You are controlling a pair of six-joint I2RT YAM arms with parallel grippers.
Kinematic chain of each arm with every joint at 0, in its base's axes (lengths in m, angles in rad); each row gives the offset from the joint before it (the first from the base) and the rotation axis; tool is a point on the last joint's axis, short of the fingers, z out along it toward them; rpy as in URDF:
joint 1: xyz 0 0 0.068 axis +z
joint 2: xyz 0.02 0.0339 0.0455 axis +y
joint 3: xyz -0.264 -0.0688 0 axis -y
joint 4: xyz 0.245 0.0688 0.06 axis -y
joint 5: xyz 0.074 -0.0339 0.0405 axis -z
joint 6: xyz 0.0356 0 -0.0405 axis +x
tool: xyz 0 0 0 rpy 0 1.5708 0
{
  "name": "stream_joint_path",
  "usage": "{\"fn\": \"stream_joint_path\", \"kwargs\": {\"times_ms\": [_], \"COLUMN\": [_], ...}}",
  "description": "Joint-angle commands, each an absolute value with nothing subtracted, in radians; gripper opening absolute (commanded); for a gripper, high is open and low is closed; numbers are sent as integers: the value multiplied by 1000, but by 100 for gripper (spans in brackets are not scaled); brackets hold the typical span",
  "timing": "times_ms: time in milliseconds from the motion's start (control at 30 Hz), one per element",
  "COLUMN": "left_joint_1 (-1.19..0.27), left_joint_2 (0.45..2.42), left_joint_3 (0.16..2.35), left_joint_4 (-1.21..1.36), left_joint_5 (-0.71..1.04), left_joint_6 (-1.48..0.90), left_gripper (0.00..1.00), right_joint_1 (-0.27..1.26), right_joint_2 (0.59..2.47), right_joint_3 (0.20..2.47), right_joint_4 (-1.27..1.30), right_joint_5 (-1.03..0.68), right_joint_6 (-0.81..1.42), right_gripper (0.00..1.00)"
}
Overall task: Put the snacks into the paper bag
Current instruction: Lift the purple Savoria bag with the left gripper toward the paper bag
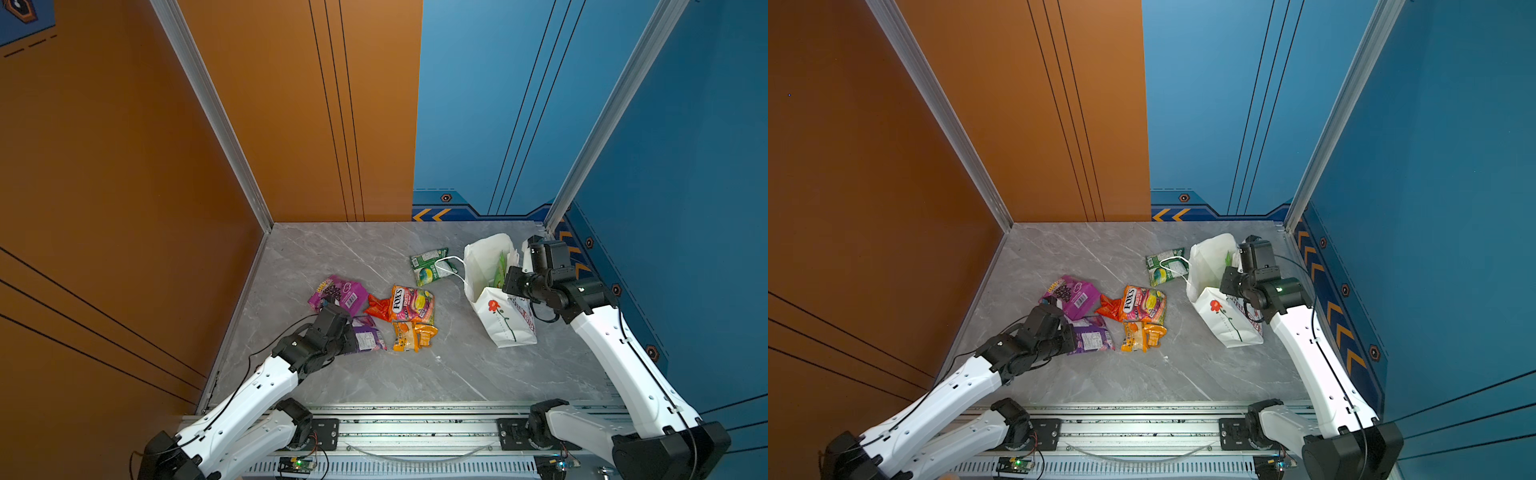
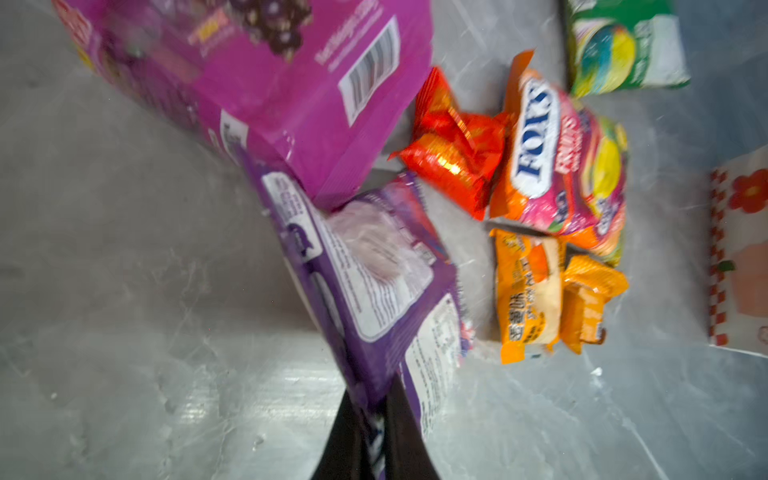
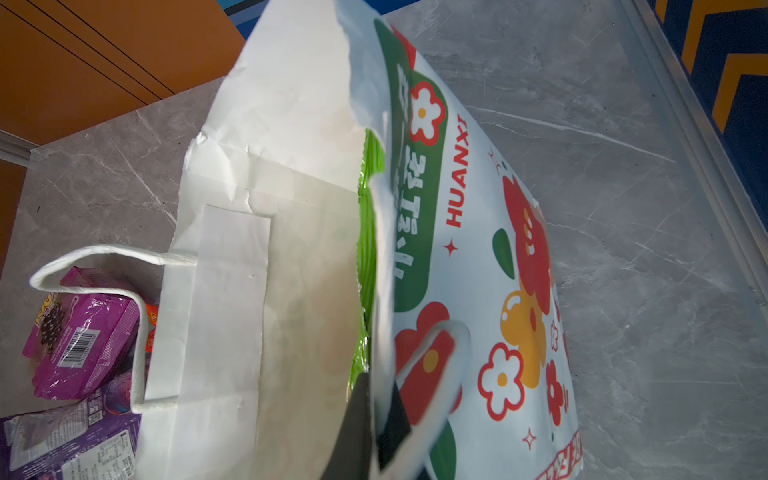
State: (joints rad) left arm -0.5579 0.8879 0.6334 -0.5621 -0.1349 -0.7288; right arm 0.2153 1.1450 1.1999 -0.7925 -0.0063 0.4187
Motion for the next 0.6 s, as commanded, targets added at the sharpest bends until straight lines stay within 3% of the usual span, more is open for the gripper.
{"fn": "stream_joint_path", "kwargs": {"times_ms": [0,567], "left_joint_1": [-562,-575], "left_joint_2": [879,878], "left_joint_3": [718,973], "left_joint_4": [-566,-585], "left_joint_5": [-204,-207], "left_joint_6": [-648,-501], "left_gripper": [0,0], "right_joint_1": [222,384], "right_joint_2": [1138,1262], "right_joint_3": [1215,1310], "right_joint_4": [-841,-897], "right_joint_5": [-8,50], "right_joint_6": [419,374], "right_gripper": [6,5]}}
